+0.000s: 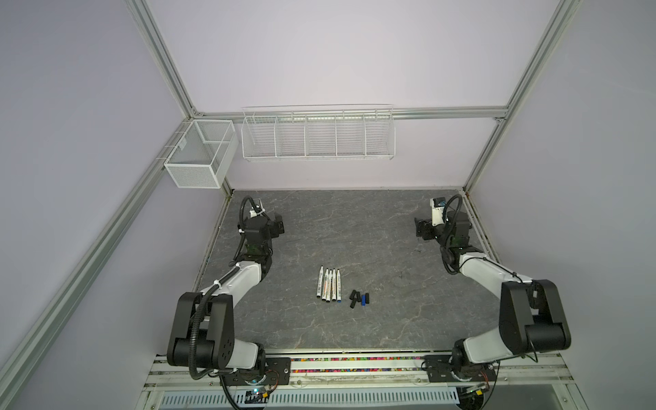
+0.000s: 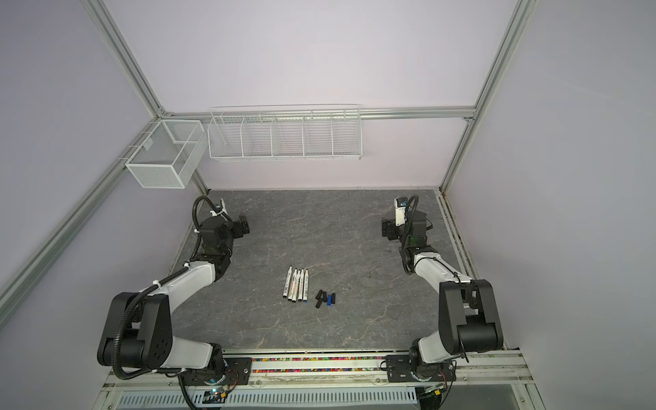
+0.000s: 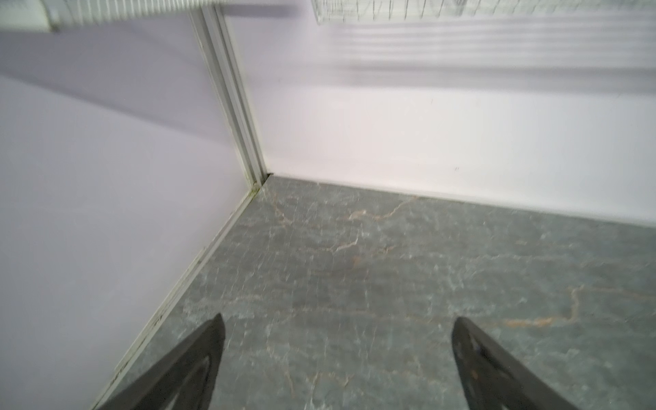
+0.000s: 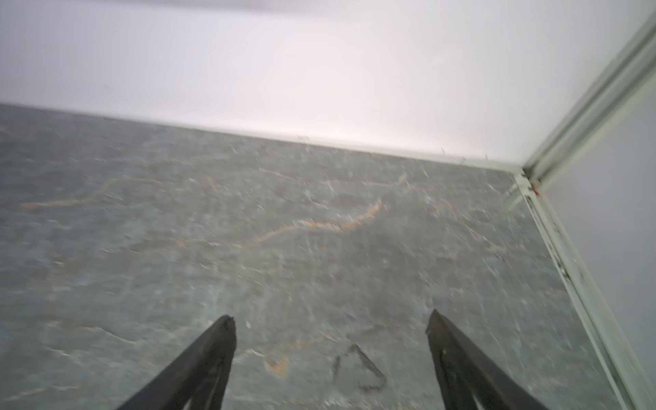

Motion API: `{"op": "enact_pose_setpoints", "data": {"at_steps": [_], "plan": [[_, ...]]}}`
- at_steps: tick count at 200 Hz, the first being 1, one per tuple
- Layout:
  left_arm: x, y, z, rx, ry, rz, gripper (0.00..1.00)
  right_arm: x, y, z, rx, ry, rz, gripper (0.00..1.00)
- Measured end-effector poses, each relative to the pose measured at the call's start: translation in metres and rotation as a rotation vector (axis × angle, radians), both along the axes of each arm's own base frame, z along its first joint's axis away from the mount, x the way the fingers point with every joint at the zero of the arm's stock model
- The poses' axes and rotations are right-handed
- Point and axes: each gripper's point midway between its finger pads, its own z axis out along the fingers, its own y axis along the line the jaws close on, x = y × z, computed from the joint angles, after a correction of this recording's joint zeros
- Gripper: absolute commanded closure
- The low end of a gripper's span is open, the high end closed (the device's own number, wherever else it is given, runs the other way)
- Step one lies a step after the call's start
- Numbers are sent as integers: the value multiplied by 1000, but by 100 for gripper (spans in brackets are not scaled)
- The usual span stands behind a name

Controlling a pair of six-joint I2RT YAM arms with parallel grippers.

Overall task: Insert the pens into the pen caps
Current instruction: 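Lower the left gripper over the white markers and grasp one marker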

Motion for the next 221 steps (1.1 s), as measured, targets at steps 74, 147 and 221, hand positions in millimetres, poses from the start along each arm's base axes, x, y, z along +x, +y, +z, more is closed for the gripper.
{"op": "enact_pose_setpoints", "data": {"at_steps": [74,147,221], "plan": [[-49,-123,-59,-183,344,-259,3,3,119,11,59,105,103,6],[-147,-195,-130,-174,693,-472,14,6,133,20,74,98,121,8],[-169,-186,-152,-182,792,-454,35,2,140,4,73,146,123,18]]}}
